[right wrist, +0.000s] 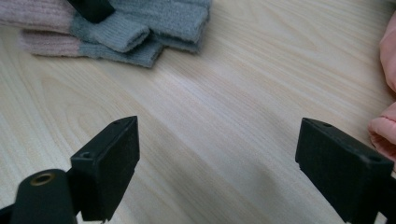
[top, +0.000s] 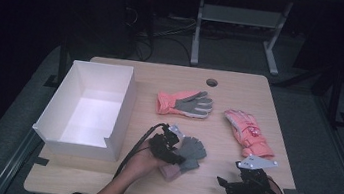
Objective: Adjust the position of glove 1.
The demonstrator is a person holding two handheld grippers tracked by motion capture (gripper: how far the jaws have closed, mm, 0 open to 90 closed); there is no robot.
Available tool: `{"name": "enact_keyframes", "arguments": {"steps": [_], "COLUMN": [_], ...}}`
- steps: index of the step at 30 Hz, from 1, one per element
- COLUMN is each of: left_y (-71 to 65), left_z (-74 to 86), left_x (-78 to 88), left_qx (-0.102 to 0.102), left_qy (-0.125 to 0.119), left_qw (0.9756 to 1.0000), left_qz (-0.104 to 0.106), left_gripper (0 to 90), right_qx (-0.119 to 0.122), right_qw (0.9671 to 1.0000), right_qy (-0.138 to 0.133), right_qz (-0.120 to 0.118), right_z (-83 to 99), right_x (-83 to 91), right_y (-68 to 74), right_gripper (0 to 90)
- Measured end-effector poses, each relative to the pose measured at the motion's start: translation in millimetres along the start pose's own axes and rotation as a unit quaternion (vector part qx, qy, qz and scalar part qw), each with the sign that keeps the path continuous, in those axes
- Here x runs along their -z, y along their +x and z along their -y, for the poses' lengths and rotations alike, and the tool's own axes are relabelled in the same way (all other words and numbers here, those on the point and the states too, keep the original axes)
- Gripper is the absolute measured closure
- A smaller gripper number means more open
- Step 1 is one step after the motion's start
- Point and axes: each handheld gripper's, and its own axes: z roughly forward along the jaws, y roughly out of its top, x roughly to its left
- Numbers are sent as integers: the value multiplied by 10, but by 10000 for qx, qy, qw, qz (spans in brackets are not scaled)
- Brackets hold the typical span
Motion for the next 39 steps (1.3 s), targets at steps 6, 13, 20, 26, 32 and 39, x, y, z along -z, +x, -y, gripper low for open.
{"name": "enact_keyframes", "arguments": {"steps": [6, 13, 20, 26, 32, 39], "left_y": [-14, 49, 94, 102, 128, 221], "left_z": [-49, -83, -150, -245, -354, -427], "left_x": [176, 378, 572, 753, 949, 1215], "left_qx": [109, 168, 384, 413, 393, 408], "left_qy": [-146, -241, -351, -387, -437, -605], "left_qw": [9998, 9995, 9986, 9982, 9979, 9967], "left_qz": [-5, -62, -128, -203, -277, -366], "left_gripper": [620, 618, 618, 618, 617, 616], "right_qx": [29, 69, 101, 110, 138, 187], "right_qw": [10000, 10000, 9999, 9999, 9999, 9998], "right_qy": [5, -6, 16, 29, 27, -7], "right_qz": [-8, -15, -20, 17, 22, 36], "right_z": [-14, -2, 5, 18, 8, 11], "right_x": [-13, -6, -22, -9, -11, -11], "right_y": [-1, 0, -7, -6, 6, 5], "right_gripper": [133, 133, 133, 133, 133, 133]}}
